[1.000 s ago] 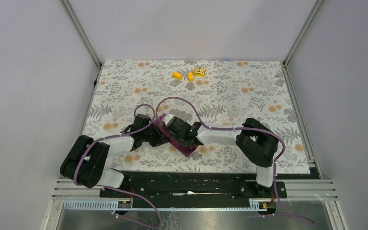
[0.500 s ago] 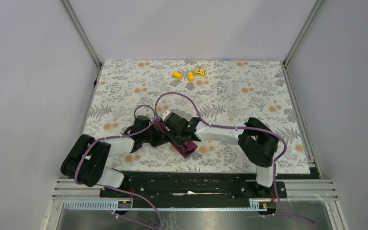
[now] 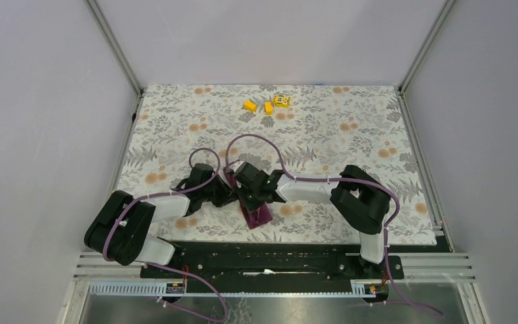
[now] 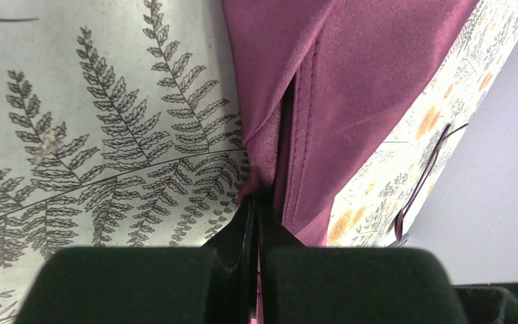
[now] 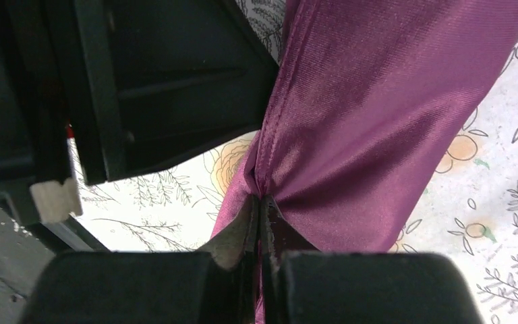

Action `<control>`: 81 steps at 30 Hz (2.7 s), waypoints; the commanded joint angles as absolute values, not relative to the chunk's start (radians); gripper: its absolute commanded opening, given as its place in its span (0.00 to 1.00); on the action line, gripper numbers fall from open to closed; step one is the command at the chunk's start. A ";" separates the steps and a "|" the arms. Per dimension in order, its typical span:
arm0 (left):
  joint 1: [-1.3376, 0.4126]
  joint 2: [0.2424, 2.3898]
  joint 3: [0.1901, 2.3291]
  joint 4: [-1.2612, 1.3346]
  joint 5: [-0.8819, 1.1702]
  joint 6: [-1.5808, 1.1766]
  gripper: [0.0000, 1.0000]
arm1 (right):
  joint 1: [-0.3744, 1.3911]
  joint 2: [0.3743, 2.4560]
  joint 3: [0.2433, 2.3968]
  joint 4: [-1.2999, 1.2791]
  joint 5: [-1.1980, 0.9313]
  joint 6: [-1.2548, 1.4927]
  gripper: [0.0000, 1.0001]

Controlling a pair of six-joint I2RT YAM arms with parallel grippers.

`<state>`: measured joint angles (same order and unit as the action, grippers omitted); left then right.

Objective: Fold the napkin into a case and place the utensils inside
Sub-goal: Grasp the top corner of the smaller rectangle folded napkin from the folded napkin.

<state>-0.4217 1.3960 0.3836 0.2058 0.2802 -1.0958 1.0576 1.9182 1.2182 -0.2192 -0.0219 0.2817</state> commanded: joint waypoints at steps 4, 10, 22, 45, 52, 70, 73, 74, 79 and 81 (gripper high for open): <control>-0.411 1.324 0.388 0.083 0.217 -1.032 0.06 | 0.986 1.930 1.102 -0.055 -0.097 0.403 0.00; -0.258 1.175 0.518 -0.158 0.251 -0.897 0.22 | 0.956 1.920 1.057 -0.010 -0.133 0.397 0.00; -0.254 1.506 0.695 0.126 0.506 -0.929 0.11 | 0.946 1.922 1.045 0.058 -0.194 0.405 0.03; -0.222 1.661 0.638 0.083 0.261 -0.818 0.00 | 0.792 1.867 1.188 0.082 -0.351 0.532 0.50; -0.222 1.642 0.666 0.048 0.260 -0.808 0.00 | 0.733 2.098 1.303 0.341 -0.456 0.773 0.19; -0.226 1.499 0.862 -0.211 0.272 -0.707 0.39 | 0.732 2.308 1.422 0.451 -0.473 0.845 0.00; -0.227 1.470 0.940 -0.319 0.141 -0.679 0.38 | 0.732 2.322 1.433 0.458 -0.481 0.853 0.00; -0.227 1.470 0.955 -0.338 0.095 -0.676 0.35 | 0.732 2.322 1.431 0.463 -0.482 0.855 0.00; -0.235 1.551 1.016 -0.385 0.010 -0.640 0.29 | 0.732 2.317 1.429 0.474 -0.488 0.859 0.00; -0.247 1.574 1.029 -0.388 -0.039 -0.630 0.30 | 0.732 2.316 1.430 0.477 -0.496 0.863 0.00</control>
